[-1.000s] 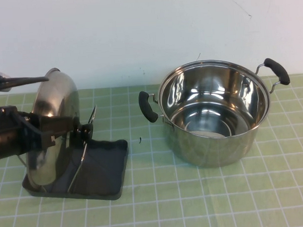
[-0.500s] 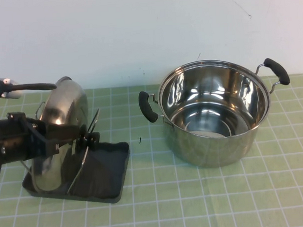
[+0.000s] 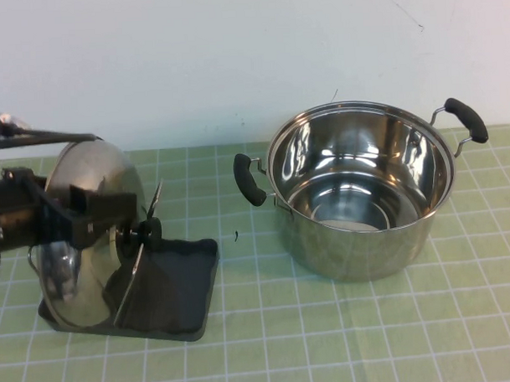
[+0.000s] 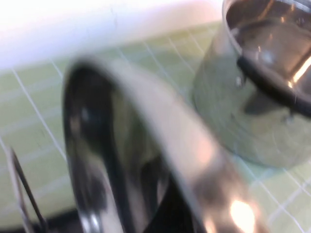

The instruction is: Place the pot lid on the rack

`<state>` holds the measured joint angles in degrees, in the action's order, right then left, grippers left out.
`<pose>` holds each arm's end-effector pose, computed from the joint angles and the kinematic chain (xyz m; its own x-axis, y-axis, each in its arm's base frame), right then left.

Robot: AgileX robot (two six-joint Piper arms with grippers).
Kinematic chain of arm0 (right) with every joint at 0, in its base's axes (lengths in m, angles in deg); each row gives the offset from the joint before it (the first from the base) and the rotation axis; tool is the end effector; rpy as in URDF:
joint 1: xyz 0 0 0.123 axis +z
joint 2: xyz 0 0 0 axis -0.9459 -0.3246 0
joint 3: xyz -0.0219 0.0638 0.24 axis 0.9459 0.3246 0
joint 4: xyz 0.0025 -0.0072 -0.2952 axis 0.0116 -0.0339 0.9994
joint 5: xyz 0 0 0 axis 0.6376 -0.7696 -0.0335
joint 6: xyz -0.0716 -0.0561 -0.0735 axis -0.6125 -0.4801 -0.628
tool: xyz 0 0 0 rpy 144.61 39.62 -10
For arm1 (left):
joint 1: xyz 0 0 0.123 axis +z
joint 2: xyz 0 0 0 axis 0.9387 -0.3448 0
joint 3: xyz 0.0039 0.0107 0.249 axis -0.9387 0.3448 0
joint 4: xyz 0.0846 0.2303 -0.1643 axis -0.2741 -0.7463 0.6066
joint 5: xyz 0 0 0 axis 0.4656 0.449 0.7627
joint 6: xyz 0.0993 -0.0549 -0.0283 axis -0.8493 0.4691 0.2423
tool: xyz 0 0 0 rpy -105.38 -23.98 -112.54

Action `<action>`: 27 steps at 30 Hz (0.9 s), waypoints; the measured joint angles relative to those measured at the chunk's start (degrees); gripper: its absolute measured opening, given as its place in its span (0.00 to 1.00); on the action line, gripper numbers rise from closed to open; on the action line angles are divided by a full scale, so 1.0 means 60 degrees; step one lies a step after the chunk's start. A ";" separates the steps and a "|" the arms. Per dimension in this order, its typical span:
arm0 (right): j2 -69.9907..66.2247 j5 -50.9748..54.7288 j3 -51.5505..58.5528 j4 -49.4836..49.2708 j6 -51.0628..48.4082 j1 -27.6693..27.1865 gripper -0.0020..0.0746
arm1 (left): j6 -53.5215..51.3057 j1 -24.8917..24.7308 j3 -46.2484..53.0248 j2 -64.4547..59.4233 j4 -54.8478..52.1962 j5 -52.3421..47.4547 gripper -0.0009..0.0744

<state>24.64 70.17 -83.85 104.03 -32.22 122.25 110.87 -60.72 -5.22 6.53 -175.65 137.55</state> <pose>0.1613 0.1670 0.4162 0.3195 -0.3423 -0.8836 -0.5710 0.6747 -0.4678 0.3273 -0.0352 0.2111 -0.5283 0.0410 -0.8481 0.5678 0.7596 -0.3171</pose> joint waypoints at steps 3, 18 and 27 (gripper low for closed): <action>0.0000 -0.0046 0.0000 0.0143 -0.0018 0.0000 0.02 | 0.0000 0.0000 -0.0343 0.0266 0.0000 -0.0136 0.78; -0.0342 0.4350 -0.0606 0.4150 -0.0313 0.0000 0.02 | -0.1119 0.0000 -0.1488 0.3706 0.0129 -0.5928 0.06; -0.0707 0.8692 -0.1590 0.3128 -0.1257 -0.0019 0.02 | -0.5932 0.0000 -0.1285 0.4518 0.4912 -1.1123 0.01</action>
<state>20.40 122.33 -93.39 122.80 -39.76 122.13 75.28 -60.72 -12.93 33.64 -146.18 70.81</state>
